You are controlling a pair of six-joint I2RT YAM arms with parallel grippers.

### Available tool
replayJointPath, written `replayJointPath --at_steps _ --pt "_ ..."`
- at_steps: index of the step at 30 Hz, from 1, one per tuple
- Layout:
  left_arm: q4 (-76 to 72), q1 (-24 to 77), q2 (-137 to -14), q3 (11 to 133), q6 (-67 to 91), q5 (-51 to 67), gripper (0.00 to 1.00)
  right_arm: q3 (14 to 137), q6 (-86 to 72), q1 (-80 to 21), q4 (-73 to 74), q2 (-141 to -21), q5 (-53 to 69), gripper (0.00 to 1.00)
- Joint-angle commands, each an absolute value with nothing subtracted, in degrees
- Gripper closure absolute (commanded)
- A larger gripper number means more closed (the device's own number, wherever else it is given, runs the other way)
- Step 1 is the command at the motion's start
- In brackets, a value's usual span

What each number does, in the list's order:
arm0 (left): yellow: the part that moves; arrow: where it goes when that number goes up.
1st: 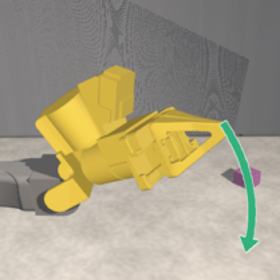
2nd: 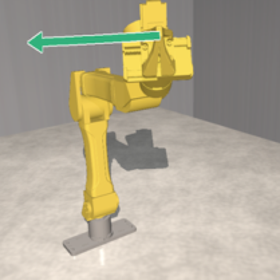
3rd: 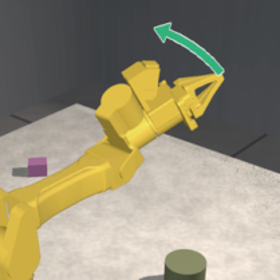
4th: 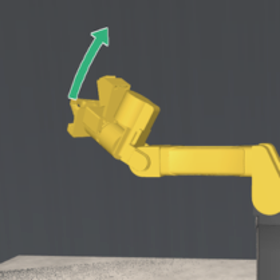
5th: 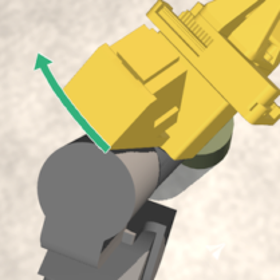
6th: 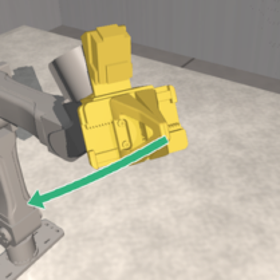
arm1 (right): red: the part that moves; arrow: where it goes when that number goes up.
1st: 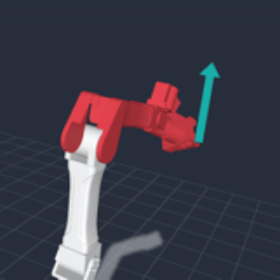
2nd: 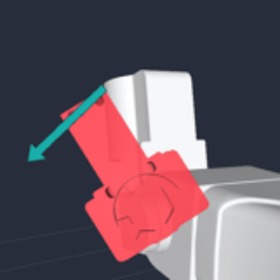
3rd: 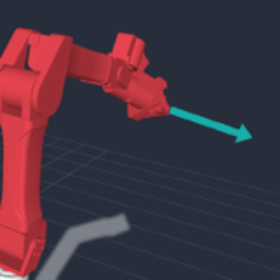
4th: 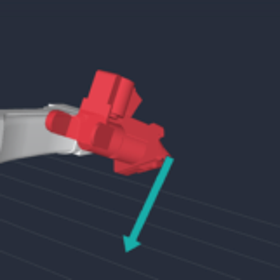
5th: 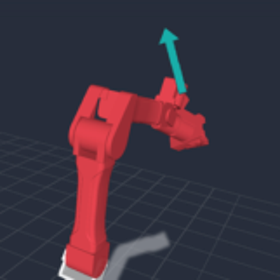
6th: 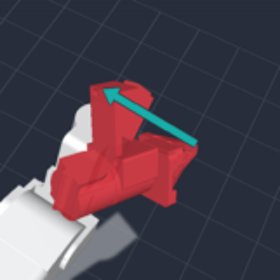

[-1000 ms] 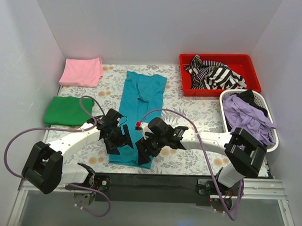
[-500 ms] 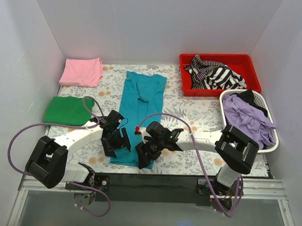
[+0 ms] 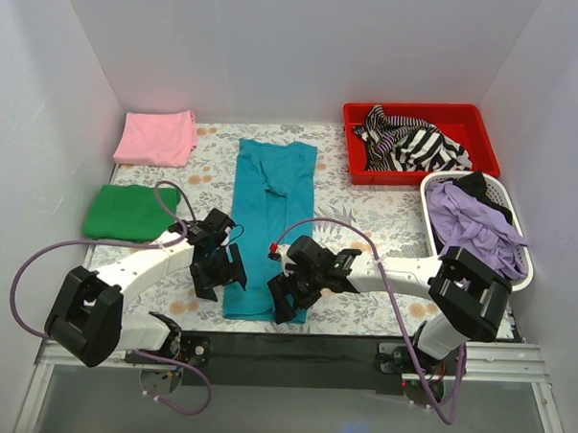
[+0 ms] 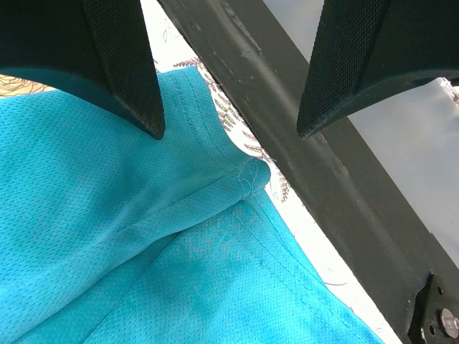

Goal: Fold and stack the t-shirts
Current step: Fold the tshirt

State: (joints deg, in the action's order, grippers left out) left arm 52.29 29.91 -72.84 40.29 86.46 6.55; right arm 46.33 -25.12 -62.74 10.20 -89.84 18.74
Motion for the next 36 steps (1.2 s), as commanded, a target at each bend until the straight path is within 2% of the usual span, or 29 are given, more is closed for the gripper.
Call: replayJointPath --at_steps 1,5,14,19,20,24,36 --pt "46.5 30.1 -69.2 44.7 84.9 12.4 0.26 46.1 -24.3 -63.1 15.6 -91.7 14.9 0.19" --pt "40.0 30.1 -69.6 42.9 86.0 16.1 0.25 46.8 -24.0 -63.1 15.2 -91.9 14.6 0.19" --pt "26.7 30.1 -71.6 30.8 88.8 22.6 0.26 47.5 -23.7 -63.1 15.0 -92.3 13.8 0.19" --pt "32.4 31.6 -75.1 30.6 90.5 16.6 0.29 47.5 -23.6 -63.1 15.9 -92.0 12.5 0.19" --pt "34.3 32.4 -75.8 32.5 91.0 12.4 0.29 47.5 -23.9 -63.1 16.7 -91.9 11.8 0.19" --pt "43.6 33.5 -78.9 35.5 92.3 6.8 0.30 47.2 -25.0 -63.1 21.1 -91.2 5.7 0.18" --pt "49.2 33.7 -78.0 35.9 92.3 5.4 0.31 45.2 -26.5 -63.1 25.6 -89.6 0.8 0.17"
